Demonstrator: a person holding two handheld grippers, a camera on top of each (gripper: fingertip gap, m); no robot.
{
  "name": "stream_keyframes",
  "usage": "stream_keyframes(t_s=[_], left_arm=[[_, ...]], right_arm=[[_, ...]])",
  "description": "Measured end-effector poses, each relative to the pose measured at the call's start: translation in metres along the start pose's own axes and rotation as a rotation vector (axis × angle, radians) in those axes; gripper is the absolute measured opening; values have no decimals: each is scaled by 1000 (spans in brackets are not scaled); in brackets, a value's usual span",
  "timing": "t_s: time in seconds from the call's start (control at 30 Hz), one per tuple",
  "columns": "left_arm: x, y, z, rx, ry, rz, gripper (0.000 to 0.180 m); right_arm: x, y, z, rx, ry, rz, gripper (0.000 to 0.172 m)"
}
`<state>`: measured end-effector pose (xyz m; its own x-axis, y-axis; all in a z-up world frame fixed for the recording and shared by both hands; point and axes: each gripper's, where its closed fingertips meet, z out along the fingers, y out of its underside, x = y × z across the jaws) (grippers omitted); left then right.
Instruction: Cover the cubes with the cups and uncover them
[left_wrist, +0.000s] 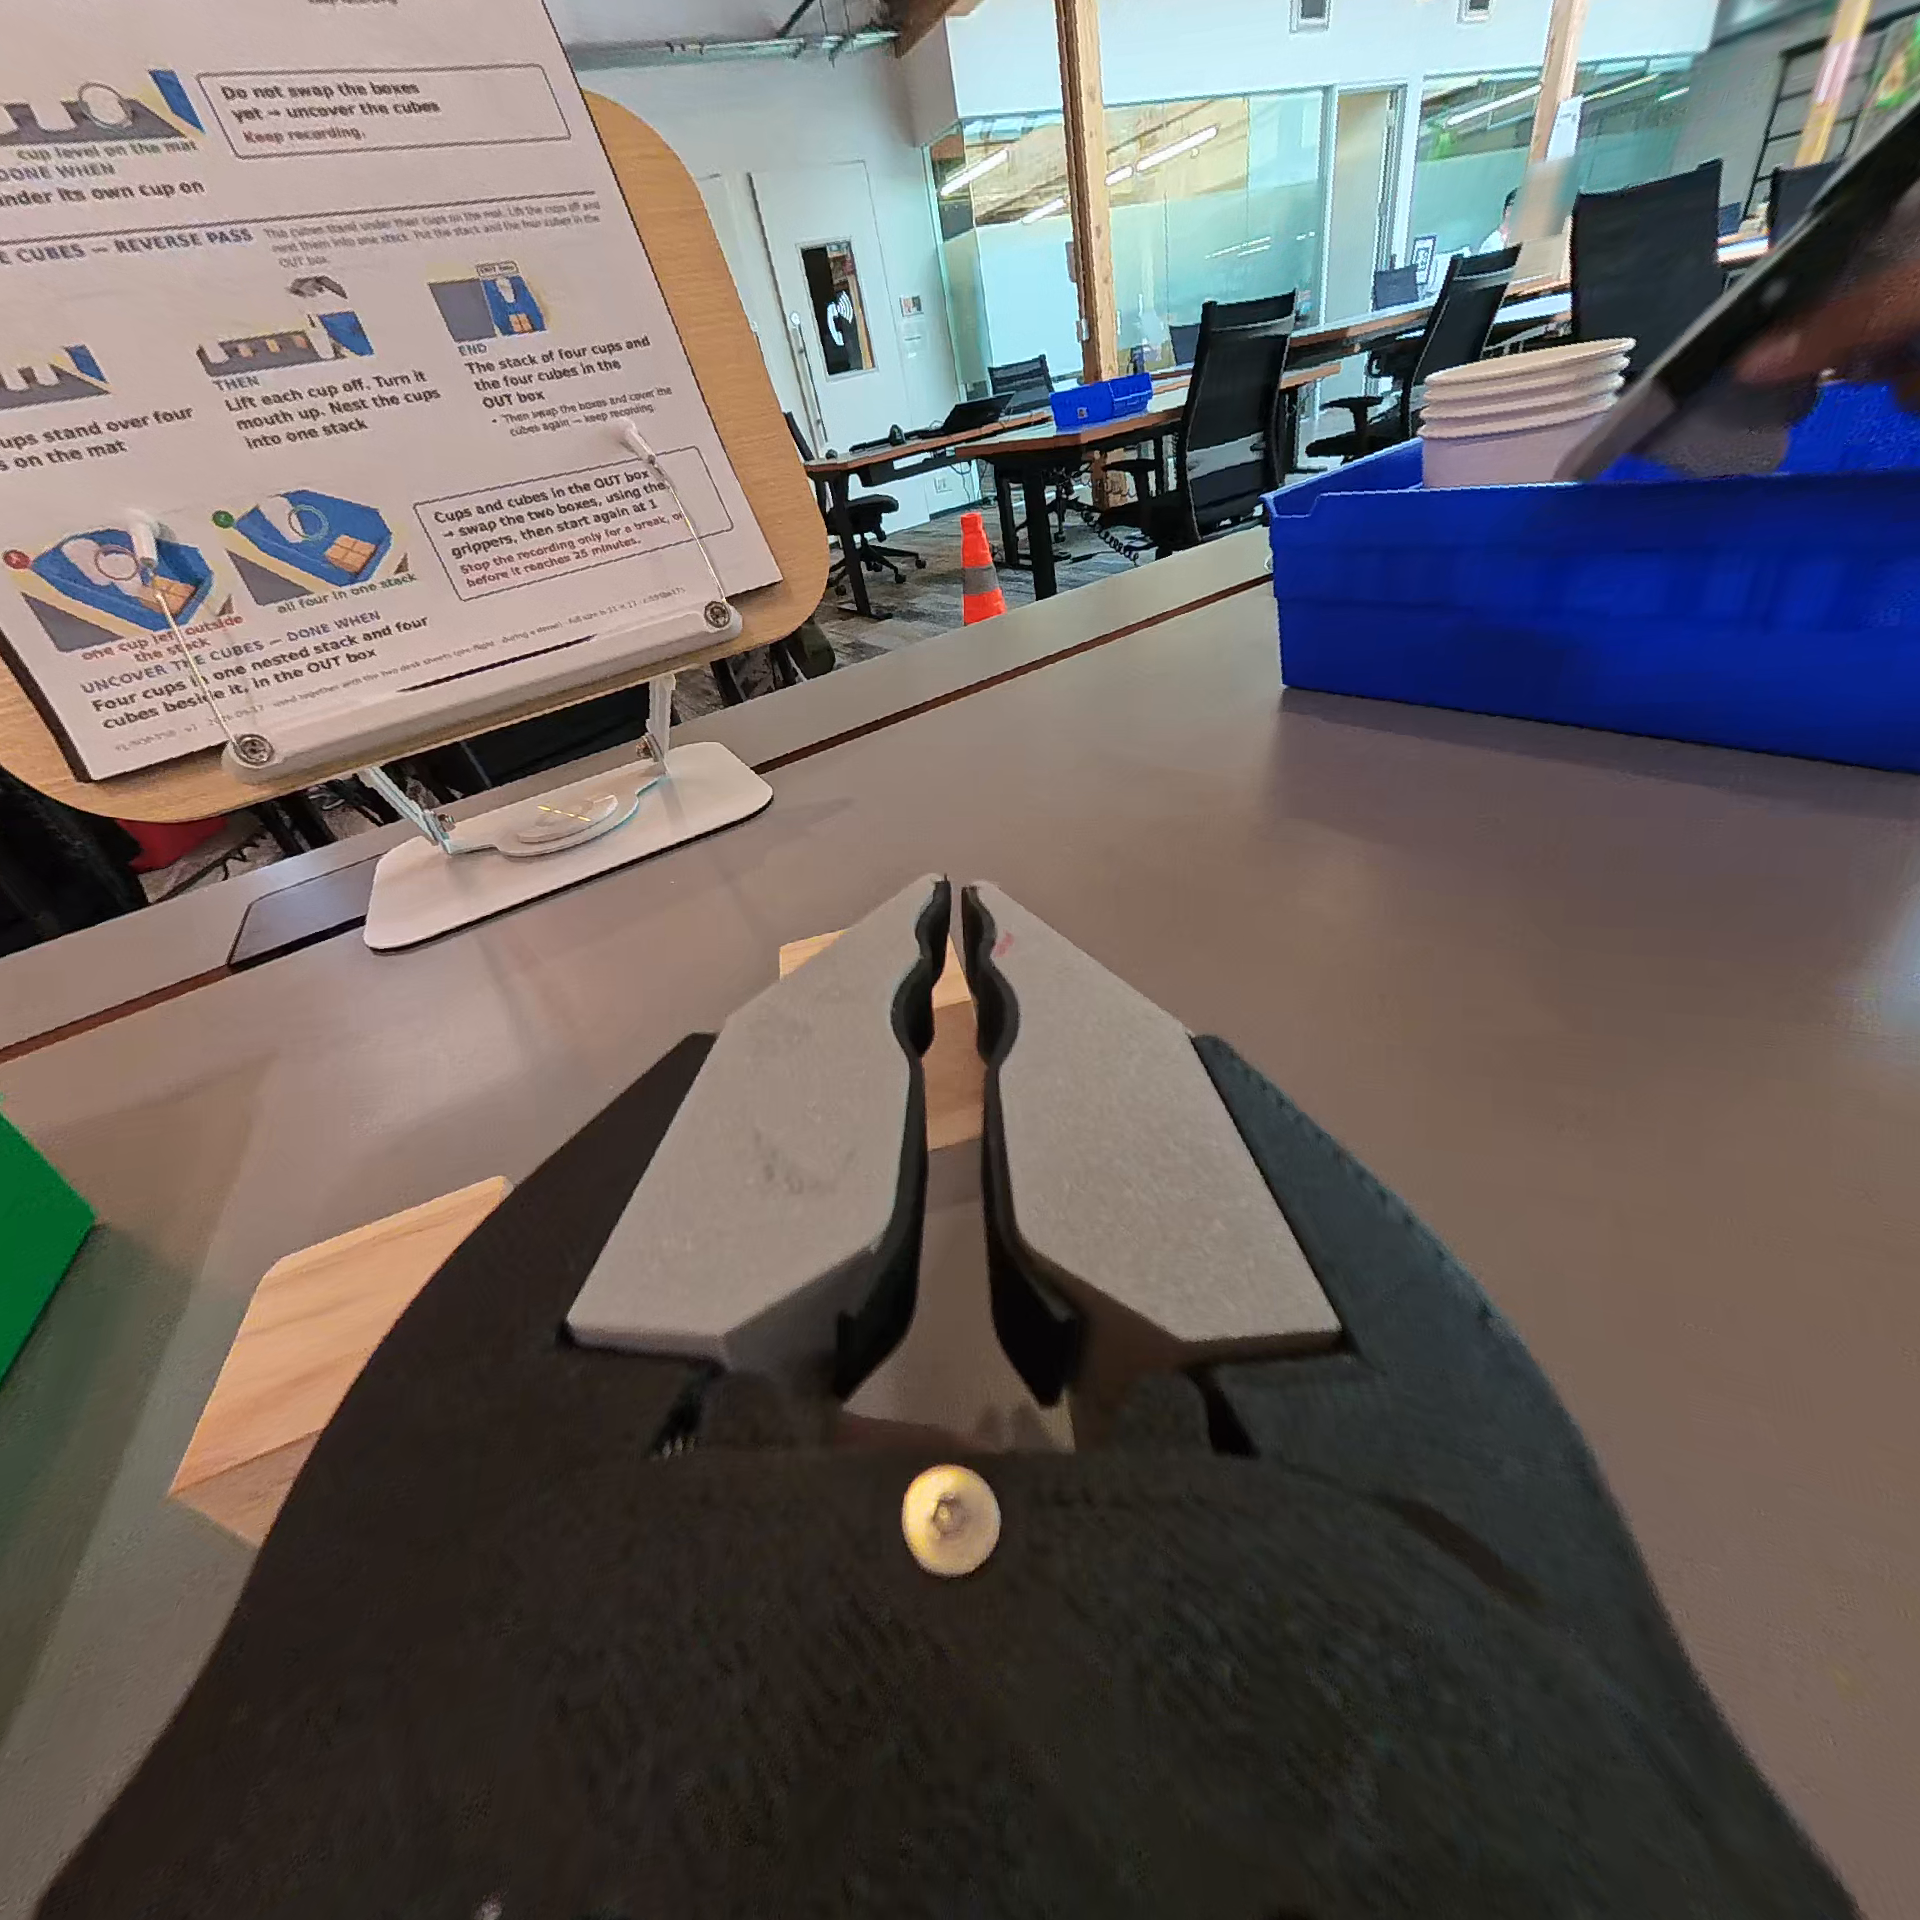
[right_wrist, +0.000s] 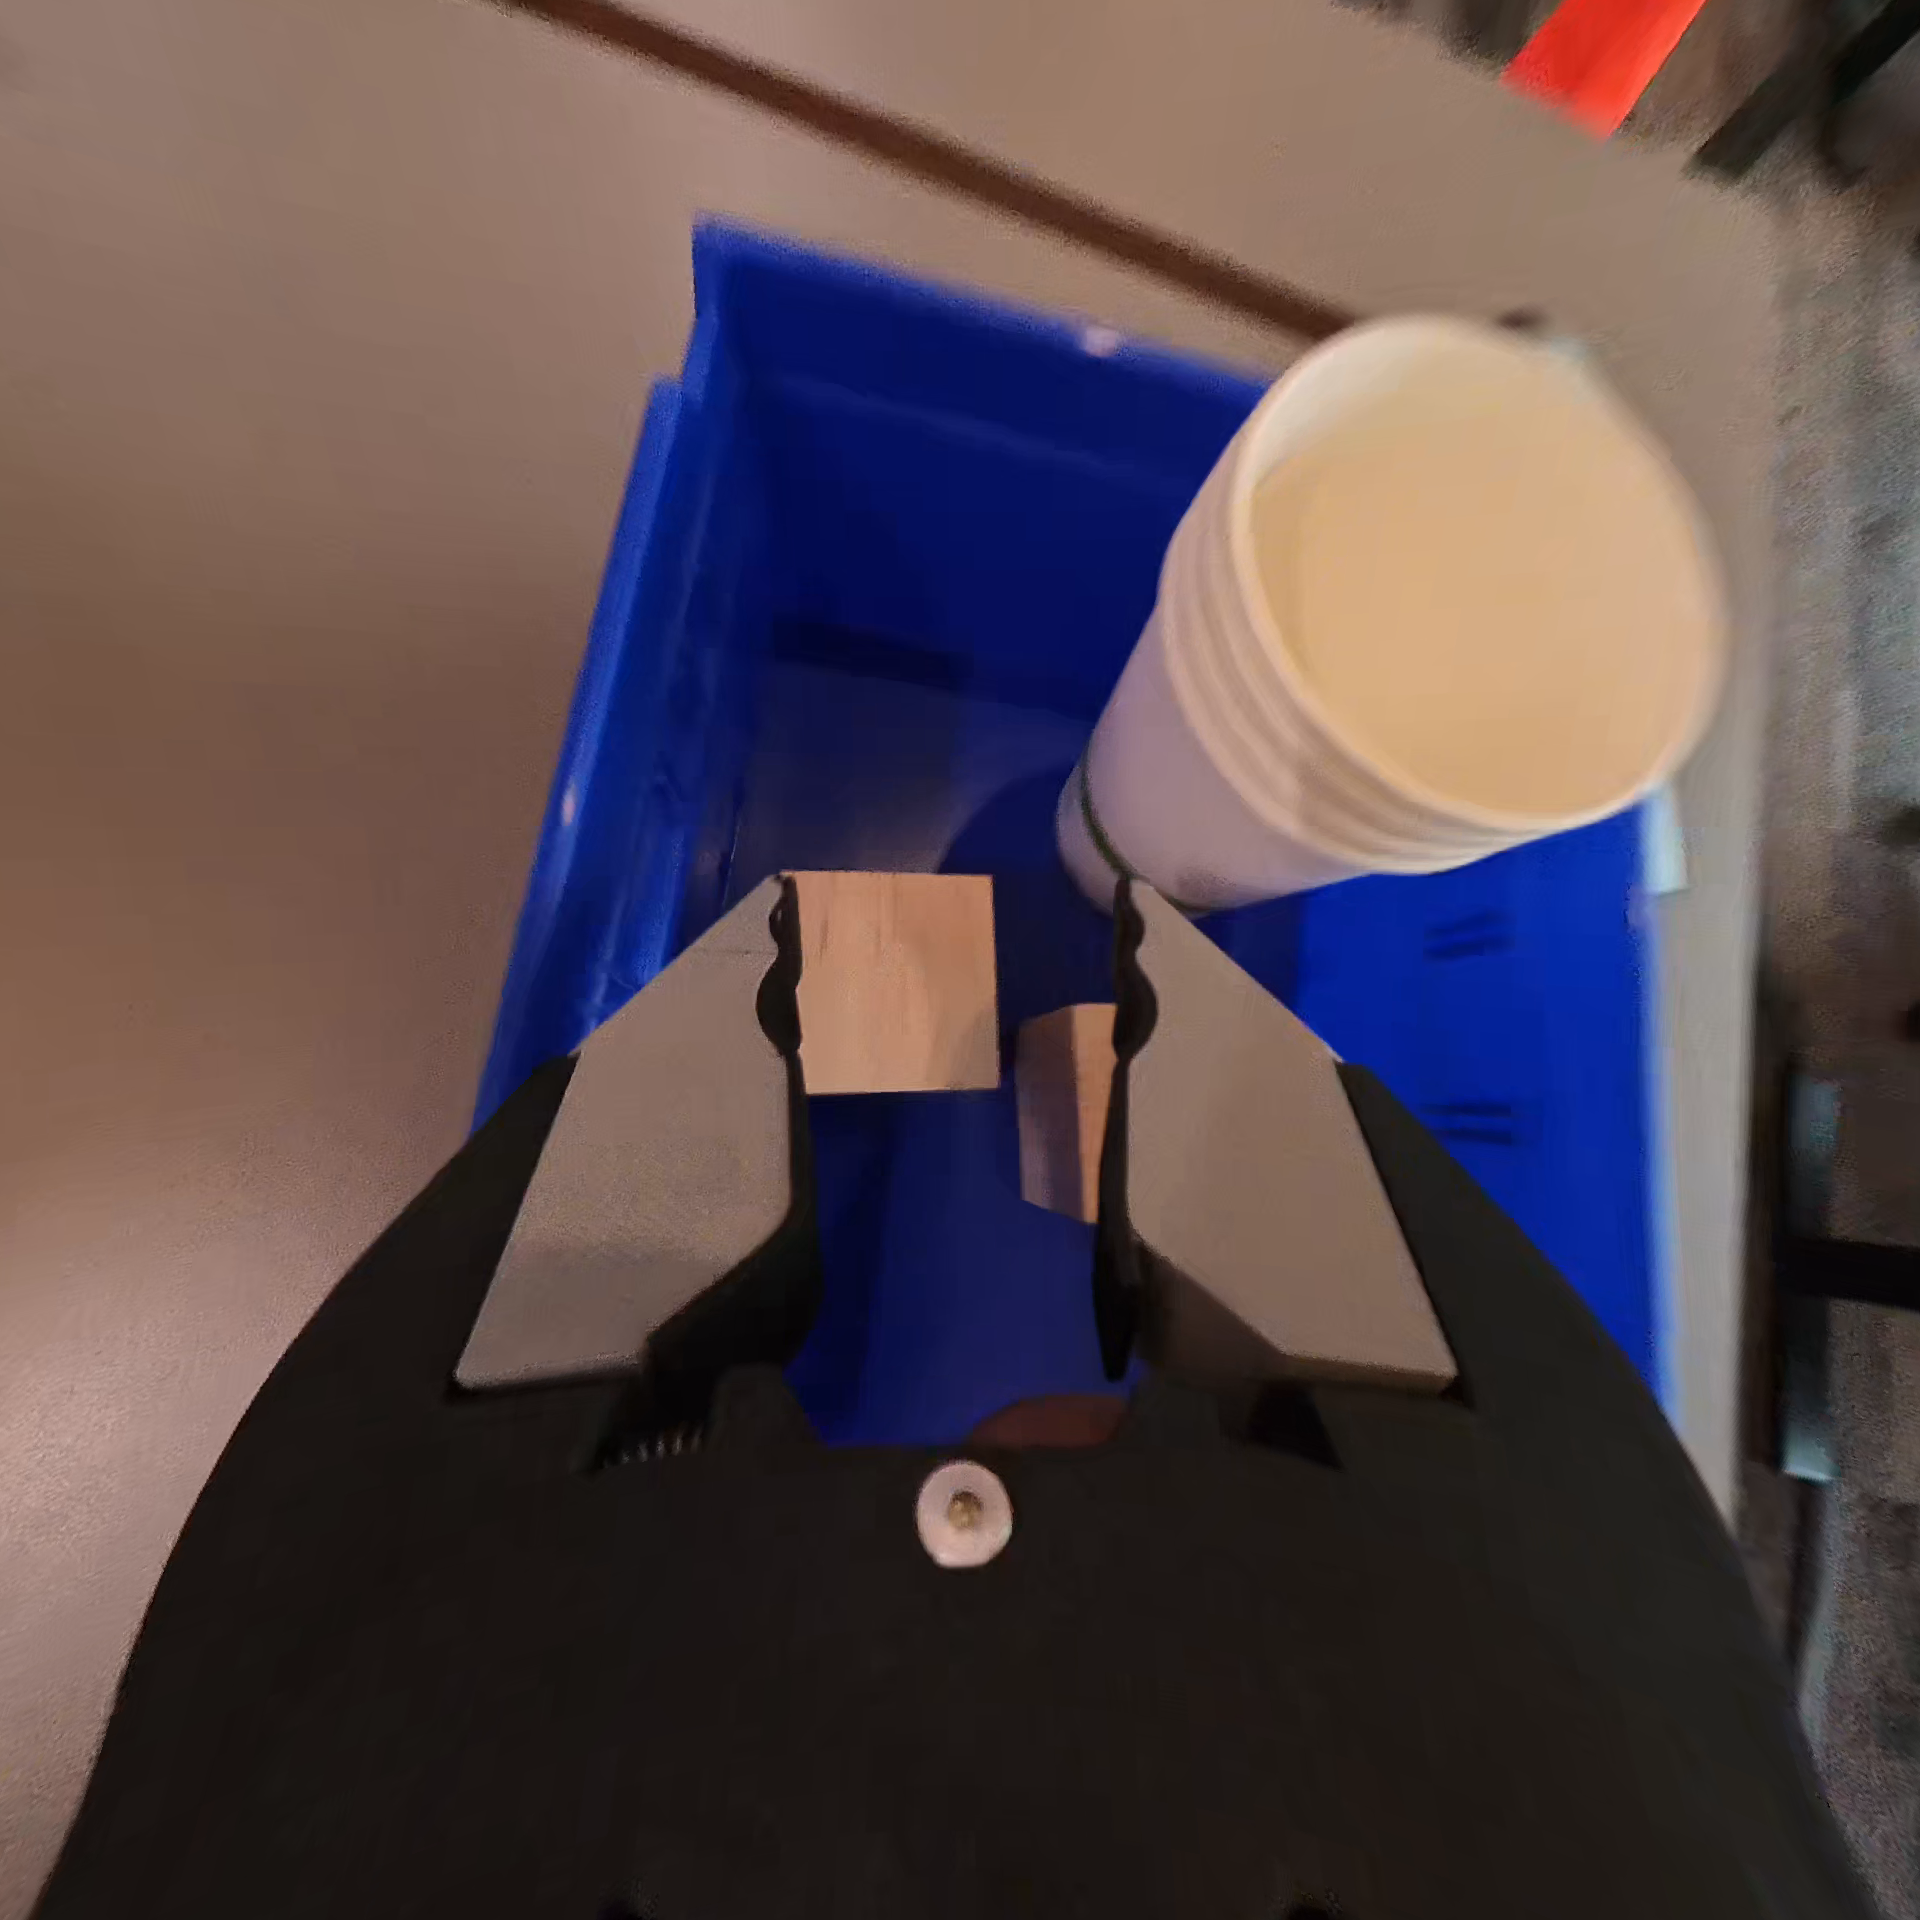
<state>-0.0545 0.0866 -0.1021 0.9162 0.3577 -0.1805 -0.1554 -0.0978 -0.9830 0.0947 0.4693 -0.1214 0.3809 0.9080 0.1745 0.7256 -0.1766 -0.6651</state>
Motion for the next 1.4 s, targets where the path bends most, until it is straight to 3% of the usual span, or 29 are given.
stream_keyframes(t_s=[0.07,0.13,0.2,0.3,0.37,0.53,0.63,0.73,0.77,0.8,0.97,1.1,1.27,1.4], left_arm=[[-2,2,2,-16,-2,-12,1],[-5,4,3,-28,-14,-34,1],[-13,5,3,-34,-46,-65,1],[-26,7,1,-36,-100,-123,2],[-34,6,-2,-23,-132,-163,7],[-52,3,-11,30,-196,-248,32],[-54,4,-11,23,-205,-262,45],[-52,5,-9,10,-193,-250,44],[-51,6,-9,6,-188,-248,44],[-51,6,-8,3,-186,-249,43],[-51,6,-8,4,-172,-265,40],[-47,5,-8,5,-163,-238,36],[-40,6,-5,-13,-151,-190,33],[-41,4,-7,-1,-161,-185,32]], right_arm=[[1,-27,-33,115,62,-47,56],[-24,-59,-69,267,34,-95,56],[-82,-81,-96,378,-147,-143,57],[-190,-78,-111,329,-510,-227,69],[-245,-74,-105,296,-624,-294,73],[-345,-71,-57,260,-690,-462,79],[-383,-73,-16,197,-660,-505,83],[-400,-68,24,115,-587,-592,85],[-409,-61,28,77,-625,-615,60],[-413,-60,30,62,-642,-612,55],[-395,-59,16,90,-596,-596,55],[-343,-59,-31,187,-557,-537,55],[-226,-56,-103,296,-418,-428,55],[-118,-36,-129,303,-345,-257,54]])
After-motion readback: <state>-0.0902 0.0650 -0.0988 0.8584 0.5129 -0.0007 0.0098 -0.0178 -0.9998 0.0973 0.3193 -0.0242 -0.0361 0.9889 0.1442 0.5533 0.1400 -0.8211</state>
